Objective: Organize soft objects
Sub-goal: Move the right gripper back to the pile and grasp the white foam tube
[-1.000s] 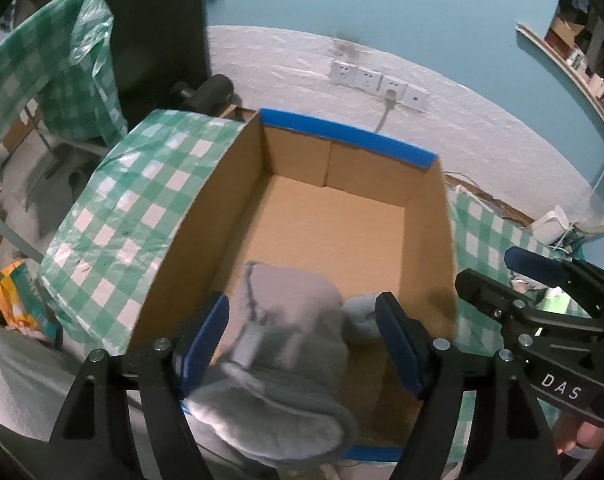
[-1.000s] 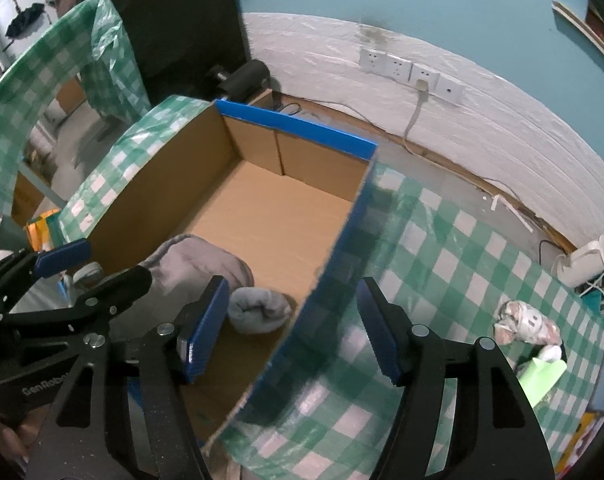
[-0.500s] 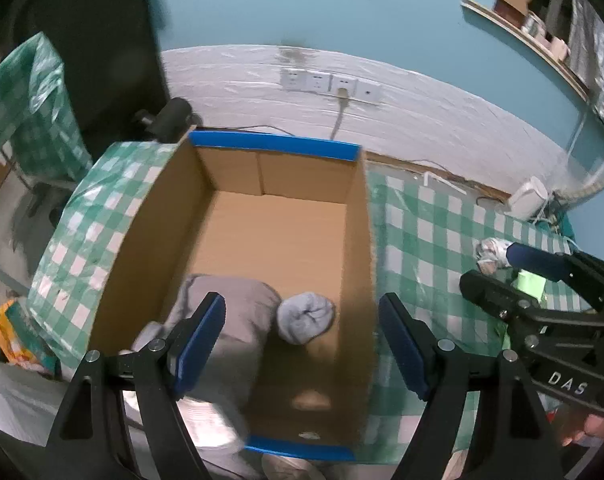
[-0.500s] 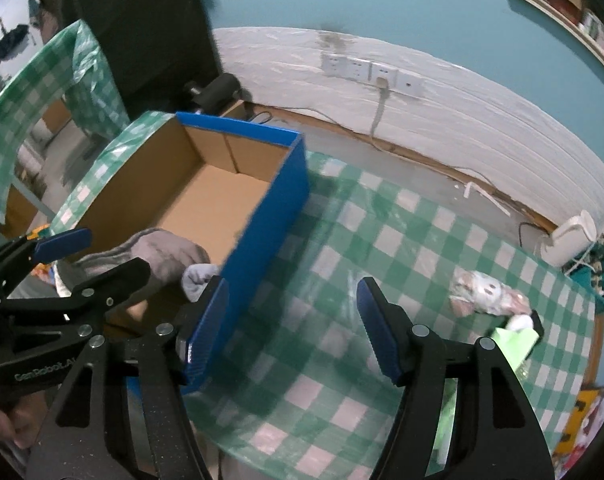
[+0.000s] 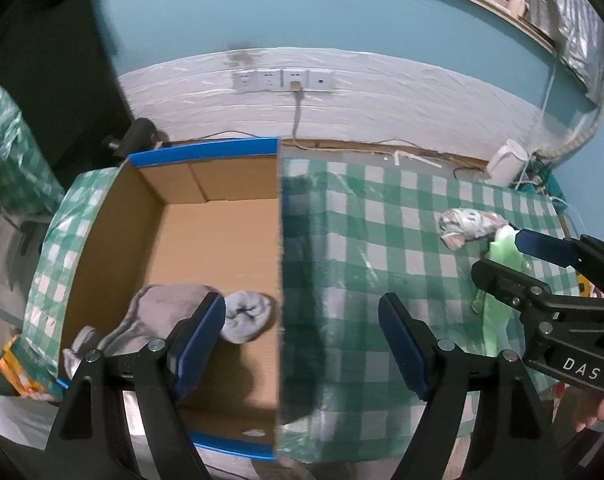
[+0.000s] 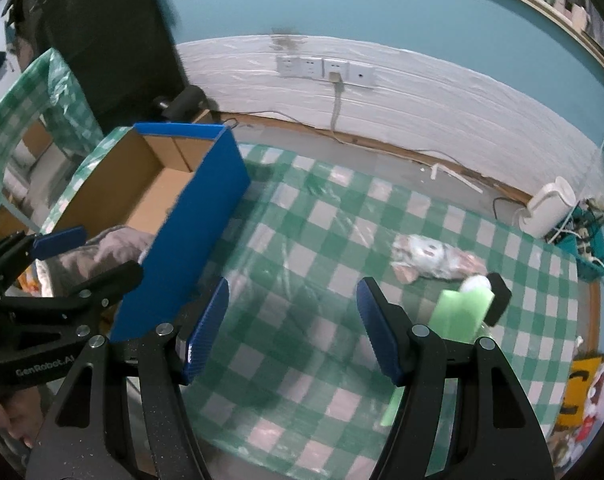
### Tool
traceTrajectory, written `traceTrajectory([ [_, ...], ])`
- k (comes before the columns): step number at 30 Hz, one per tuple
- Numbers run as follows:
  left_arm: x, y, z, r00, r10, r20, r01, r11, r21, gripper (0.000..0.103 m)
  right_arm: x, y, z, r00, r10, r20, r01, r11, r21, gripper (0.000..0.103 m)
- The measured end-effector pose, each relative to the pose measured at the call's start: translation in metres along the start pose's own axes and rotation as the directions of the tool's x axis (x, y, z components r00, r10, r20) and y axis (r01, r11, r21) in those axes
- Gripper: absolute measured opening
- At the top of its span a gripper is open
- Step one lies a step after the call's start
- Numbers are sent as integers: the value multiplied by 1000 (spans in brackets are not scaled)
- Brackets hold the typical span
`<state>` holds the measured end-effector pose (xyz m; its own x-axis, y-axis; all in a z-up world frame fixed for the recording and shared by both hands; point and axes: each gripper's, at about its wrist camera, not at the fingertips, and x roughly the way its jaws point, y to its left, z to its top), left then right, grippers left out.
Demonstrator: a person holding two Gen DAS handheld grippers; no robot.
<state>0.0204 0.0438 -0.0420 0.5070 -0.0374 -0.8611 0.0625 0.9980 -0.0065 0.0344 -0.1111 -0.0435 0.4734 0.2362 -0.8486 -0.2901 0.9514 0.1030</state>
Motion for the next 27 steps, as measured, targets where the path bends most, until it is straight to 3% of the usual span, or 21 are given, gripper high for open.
traceTrajectory([
  [17, 21, -80, -8, 999, -4, -46, 11, 987, 161, 80, -15, -79, -46, 998, -66, -16, 67, 992, 110, 68],
  [27, 49, -123, -22, 993, -30, -114, 56, 972, 227, 80, 0, -111, -81, 992, -95, -85, 106, 985, 139, 68],
])
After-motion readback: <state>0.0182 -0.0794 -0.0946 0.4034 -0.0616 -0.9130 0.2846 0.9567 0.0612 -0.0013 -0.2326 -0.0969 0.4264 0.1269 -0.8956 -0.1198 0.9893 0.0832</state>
